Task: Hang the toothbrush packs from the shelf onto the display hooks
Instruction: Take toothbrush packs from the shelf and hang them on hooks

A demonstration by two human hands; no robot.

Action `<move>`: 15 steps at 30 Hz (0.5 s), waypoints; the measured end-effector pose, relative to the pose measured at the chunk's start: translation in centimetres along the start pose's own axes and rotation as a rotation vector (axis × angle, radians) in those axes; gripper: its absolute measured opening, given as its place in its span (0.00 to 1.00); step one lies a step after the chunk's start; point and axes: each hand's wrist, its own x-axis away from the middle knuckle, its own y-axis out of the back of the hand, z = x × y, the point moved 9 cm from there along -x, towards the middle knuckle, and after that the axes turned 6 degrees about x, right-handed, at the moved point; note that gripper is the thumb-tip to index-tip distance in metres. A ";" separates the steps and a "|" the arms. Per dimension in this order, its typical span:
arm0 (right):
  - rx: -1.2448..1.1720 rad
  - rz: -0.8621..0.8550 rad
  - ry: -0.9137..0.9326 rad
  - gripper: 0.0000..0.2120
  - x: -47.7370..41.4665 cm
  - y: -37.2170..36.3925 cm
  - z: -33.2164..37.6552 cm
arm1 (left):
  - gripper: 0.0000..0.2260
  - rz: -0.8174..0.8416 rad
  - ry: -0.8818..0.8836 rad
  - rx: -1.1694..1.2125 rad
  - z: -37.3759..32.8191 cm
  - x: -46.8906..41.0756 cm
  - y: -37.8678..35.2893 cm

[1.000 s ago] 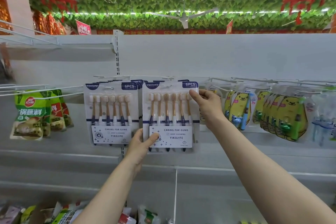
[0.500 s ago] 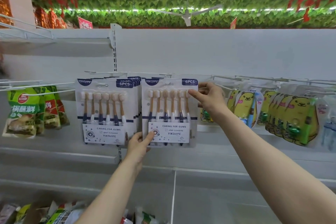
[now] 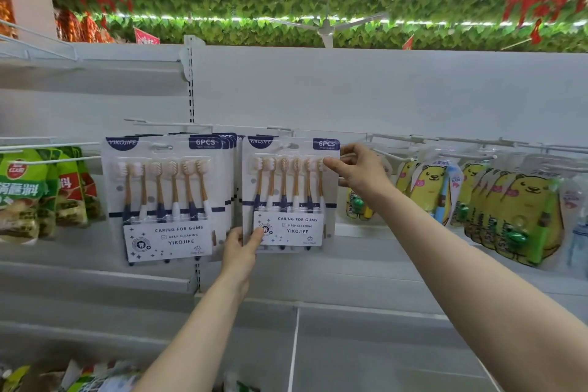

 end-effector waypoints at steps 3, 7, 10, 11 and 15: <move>0.018 0.008 -0.007 0.18 -0.2 0.0 -0.2 | 0.30 0.001 -0.002 -0.021 0.2 -0.3 0.0; 0.016 0.004 -0.022 0.17 0.0 -0.1 -0.3 | 0.32 -0.004 0.010 -0.033 0.3 -0.4 0.2; 0.007 0.007 -0.041 0.17 0.2 -0.1 -0.1 | 0.32 -0.011 0.018 -0.047 0.4 -0.5 0.5; 0.015 0.005 -0.048 0.17 0.3 -0.1 -0.1 | 0.32 -0.008 0.026 -0.051 0.5 -0.5 0.5; 0.056 -0.016 -0.076 0.17 0.8 0.1 0.2 | 0.34 -0.018 0.071 -0.072 0.8 -0.2 0.8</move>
